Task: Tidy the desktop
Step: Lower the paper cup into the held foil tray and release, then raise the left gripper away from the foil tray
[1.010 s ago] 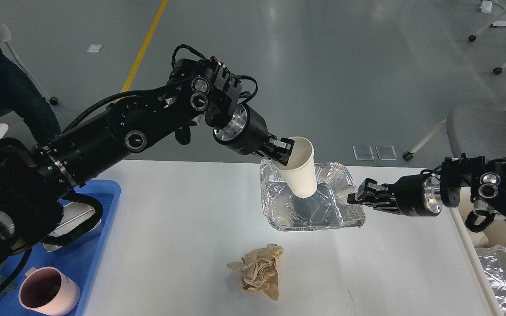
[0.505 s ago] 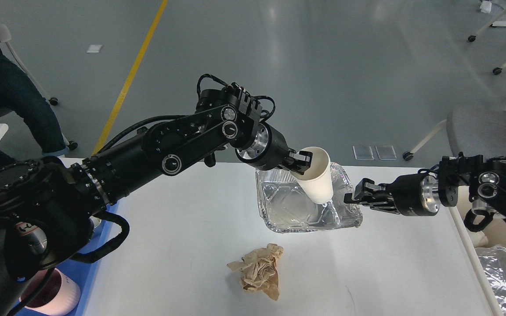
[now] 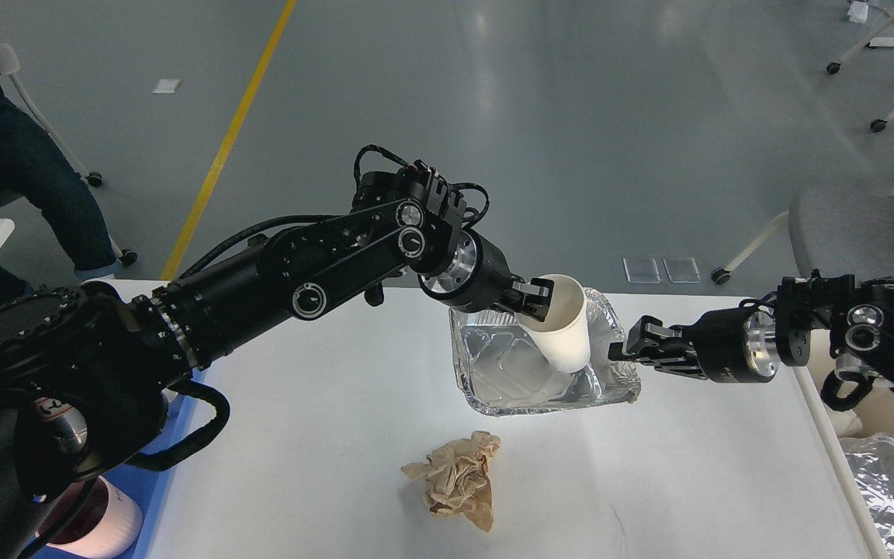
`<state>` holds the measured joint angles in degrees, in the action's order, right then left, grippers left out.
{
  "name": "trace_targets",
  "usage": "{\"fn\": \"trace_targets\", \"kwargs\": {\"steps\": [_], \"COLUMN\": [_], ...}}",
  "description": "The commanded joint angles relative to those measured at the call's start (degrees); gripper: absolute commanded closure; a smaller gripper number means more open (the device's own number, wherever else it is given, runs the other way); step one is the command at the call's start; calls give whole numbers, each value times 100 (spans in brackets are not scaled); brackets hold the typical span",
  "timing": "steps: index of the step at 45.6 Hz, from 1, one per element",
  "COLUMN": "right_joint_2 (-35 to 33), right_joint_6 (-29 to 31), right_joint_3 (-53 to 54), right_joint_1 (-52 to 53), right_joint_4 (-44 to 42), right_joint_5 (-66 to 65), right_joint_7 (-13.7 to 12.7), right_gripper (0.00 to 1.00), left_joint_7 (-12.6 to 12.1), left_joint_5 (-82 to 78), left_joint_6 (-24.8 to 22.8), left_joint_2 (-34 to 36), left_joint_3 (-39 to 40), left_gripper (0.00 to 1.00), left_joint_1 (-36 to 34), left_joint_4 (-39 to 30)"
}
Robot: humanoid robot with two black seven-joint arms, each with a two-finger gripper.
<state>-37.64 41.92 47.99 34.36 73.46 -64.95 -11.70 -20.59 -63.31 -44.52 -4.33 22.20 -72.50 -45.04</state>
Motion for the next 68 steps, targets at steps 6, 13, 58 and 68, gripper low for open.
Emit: {"fn": "trace_targets", "kwargs": {"steps": [6,13,58,68], "right_joint_2": [-50,-103,-182,-244], "right_joint_6": [9,0,0,0], "right_joint_3": [0,0,44,61], "right_joint_1": [0,-35,-61,-70], "right_joint_4": [72,116,116,107], "right_joint_5": [9,9,53,53], "right_joint_7": [1,1,19,10], "right_gripper": [100,100,100,100], "left_joint_7": [-6,-15,3489,6250], "left_joint_5": [258,680,1242,1190], "left_joint_6": [259,286,672,830], "left_joint_2": [46,90,4096,5432], "left_joint_3": [83,83,865,839], "left_gripper": [2,2,2,2], "left_joint_1": [-124,-212,1580,2319], "left_joint_4": [250,382,-549,-717]}}
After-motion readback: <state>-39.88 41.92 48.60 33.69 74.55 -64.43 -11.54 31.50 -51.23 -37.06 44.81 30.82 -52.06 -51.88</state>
